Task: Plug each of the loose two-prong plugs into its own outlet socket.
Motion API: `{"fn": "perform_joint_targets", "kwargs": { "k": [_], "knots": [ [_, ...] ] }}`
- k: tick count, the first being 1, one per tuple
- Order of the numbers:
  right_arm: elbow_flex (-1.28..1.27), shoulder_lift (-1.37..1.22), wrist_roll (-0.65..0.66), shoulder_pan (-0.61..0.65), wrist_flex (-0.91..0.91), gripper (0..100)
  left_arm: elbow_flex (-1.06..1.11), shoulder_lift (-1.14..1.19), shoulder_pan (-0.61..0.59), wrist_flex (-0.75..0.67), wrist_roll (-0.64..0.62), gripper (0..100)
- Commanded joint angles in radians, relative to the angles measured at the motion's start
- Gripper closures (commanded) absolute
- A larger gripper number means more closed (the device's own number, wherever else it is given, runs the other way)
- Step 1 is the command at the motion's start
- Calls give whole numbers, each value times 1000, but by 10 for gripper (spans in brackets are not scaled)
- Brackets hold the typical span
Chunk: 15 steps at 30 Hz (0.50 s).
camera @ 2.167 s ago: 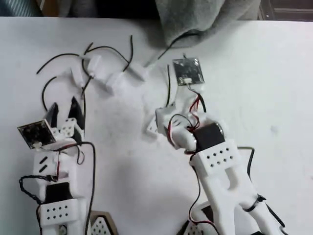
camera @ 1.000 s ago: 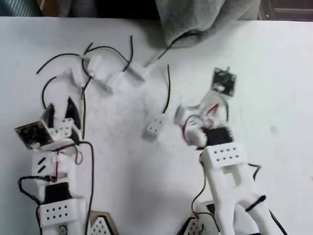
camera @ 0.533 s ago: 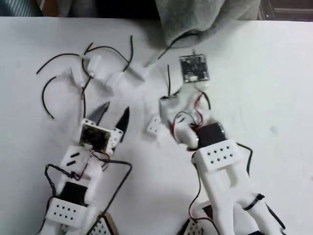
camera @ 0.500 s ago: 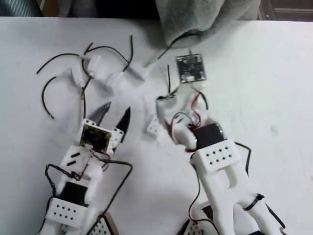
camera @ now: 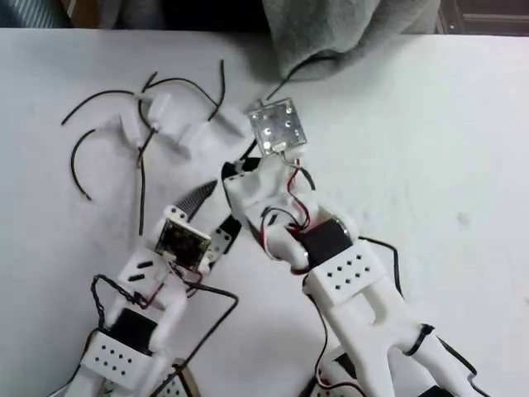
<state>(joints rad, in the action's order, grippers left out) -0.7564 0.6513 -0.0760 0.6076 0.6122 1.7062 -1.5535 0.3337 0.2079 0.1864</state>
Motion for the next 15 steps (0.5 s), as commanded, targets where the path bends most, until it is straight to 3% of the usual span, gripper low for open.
{"fn": "perform_joint_targets", "kwargs": {
  "k": [1, 12, 15],
  "knots": [
    [-8, 18, 77, 47, -44, 979, -8, -22, 4, -5, 6, 805],
    [-5, 165, 94, 96, 177, 979, -6, -22, -7, -5, 8, 805],
    [-9, 236, 172, 102, 234, 979, -6, -22, -35, -5, 8, 805]
  ]
}}
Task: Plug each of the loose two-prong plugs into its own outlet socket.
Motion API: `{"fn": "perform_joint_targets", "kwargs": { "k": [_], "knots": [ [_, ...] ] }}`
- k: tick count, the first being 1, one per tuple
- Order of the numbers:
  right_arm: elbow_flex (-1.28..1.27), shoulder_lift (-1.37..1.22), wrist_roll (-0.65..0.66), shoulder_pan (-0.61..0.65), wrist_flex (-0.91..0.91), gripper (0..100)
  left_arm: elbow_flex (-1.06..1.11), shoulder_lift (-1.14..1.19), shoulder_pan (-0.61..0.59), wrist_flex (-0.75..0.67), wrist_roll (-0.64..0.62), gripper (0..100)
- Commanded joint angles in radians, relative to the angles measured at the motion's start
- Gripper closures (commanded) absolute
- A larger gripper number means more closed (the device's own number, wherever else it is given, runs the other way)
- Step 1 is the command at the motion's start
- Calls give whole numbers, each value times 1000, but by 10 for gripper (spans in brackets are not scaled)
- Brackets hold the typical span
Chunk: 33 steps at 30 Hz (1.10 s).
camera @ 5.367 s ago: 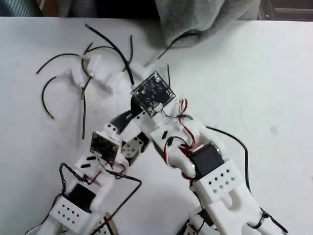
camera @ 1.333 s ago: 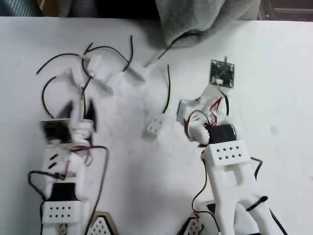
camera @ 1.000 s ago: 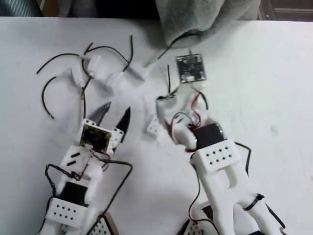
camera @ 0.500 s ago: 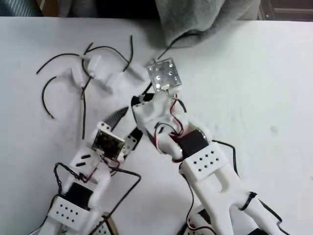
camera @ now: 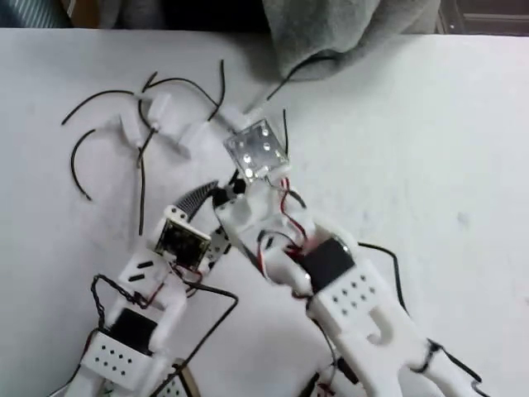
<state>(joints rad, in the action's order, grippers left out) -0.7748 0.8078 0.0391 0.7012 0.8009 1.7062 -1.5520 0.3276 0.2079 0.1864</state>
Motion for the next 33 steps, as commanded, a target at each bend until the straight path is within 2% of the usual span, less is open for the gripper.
{"fn": "perform_joint_targets", "kwargs": {
  "k": [1, 5, 16, 21, 33],
  "knots": [
    [9, 97, 77, 18, 64, 979, -6, -24, -38, -6, 8, 805],
    [9, 124, 101, 48, 122, 979, -6, -24, -47, -6, 8, 805],
    [-8, 122, 104, 47, 137, 979, -6, -24, -47, -6, 9, 805],
    [-2, 128, 180, 50, 189, 979, -6, -24, -47, -6, 9, 805],
    [0, 122, 187, 47, 186, 979, -6, -24, -47, -6, 9, 805]
  ]
}}
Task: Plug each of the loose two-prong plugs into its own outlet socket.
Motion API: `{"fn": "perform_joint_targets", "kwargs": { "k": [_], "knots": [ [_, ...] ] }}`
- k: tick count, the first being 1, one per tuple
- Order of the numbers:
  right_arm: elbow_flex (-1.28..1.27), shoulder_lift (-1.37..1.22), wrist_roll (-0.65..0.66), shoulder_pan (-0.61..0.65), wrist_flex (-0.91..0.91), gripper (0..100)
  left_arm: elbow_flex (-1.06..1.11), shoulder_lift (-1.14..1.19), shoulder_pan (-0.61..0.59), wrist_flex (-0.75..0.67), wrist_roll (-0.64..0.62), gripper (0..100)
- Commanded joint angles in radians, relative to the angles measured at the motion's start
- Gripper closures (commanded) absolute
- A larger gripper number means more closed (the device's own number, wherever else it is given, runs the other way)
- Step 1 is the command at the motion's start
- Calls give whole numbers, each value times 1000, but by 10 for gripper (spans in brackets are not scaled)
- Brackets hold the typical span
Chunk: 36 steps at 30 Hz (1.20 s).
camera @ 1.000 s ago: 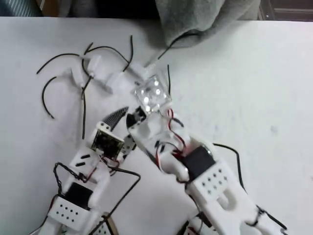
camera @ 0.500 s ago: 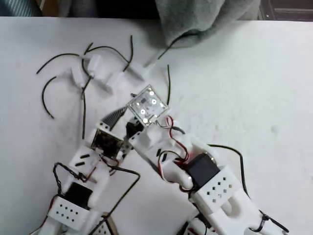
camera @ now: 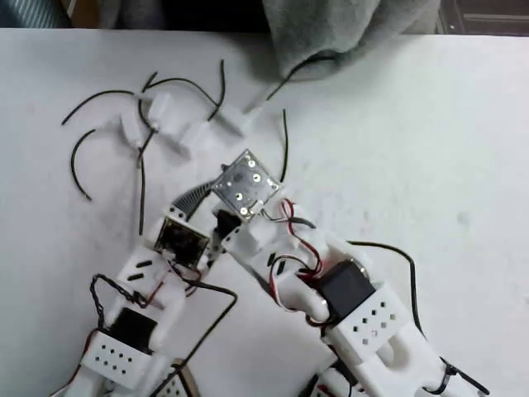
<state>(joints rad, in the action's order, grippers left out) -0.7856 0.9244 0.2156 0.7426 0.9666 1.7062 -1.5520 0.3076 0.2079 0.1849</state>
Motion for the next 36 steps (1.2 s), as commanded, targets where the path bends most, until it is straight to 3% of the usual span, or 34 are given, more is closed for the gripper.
{"fn": "perform_joint_targets", "kwargs": {
  "k": [1, 9, 18, 23, 30, 36],
  "knots": [
    [12, 5, 11, 5, 15, 979, -6, -24, -27, -6, 11, 805],
    [141, 5, 11, -28, -28, 979, -6, -24, -27, -2, 11, 805],
    [216, 5, 11, -308, -30, 979, -6, -21, -27, 3, 9, 806],
    [218, 5, 11, -473, 1, 979, -8, -18, -110, 14, 6, 805],
    [215, 5, 11, -634, 128, 979, -178, -12, -147, 230, 2, 805],
    [189, 5, 11, -730, 216, 979, -338, 239, -148, 236, 8, 805]
  ]
}}
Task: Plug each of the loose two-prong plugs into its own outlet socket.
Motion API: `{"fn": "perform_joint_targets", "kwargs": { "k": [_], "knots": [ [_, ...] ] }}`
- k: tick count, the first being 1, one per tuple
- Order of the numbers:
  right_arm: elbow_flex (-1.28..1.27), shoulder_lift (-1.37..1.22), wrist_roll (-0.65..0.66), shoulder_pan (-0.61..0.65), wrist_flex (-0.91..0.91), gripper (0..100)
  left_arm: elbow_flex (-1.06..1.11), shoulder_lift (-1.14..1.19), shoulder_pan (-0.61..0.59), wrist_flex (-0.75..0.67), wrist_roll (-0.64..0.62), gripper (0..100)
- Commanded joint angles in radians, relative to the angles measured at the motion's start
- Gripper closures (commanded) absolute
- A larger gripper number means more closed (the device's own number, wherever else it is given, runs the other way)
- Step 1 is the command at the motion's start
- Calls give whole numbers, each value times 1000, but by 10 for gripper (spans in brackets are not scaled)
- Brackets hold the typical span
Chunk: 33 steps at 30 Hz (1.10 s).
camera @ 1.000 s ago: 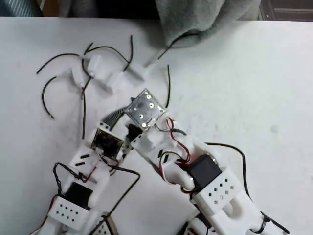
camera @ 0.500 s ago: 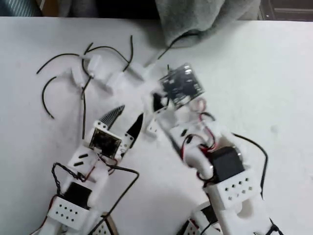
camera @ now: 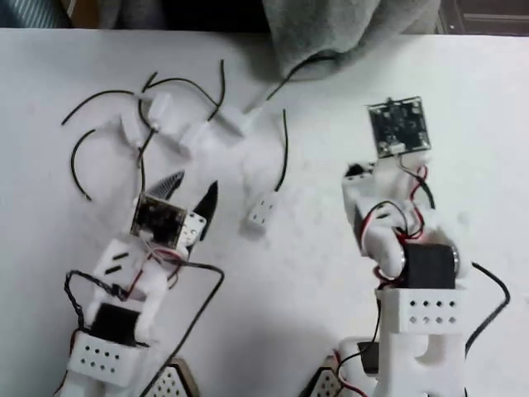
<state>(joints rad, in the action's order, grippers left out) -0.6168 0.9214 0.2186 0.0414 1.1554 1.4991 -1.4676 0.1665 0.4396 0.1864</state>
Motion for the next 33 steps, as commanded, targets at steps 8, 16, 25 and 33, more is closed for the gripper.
{"fn": "perform_joint_targets", "kwargs": {
  "k": [8, 16, 25, 33],
  "knots": [
    [-163, 16, 2, -35, -19, 979, -578, 900, -27, 34, -2, 808],
    [-307, 8, -2, -50, -189, 979, -1083, 1534, 59, 402, -20, 807],
    [-315, 8, -2, -51, -197, 979, -1461, 1817, 174, 651, -110, 806],
    [-316, 10, -2, -51, -197, 979, -1616, 1972, 228, 661, -114, 808]
  ]
}}
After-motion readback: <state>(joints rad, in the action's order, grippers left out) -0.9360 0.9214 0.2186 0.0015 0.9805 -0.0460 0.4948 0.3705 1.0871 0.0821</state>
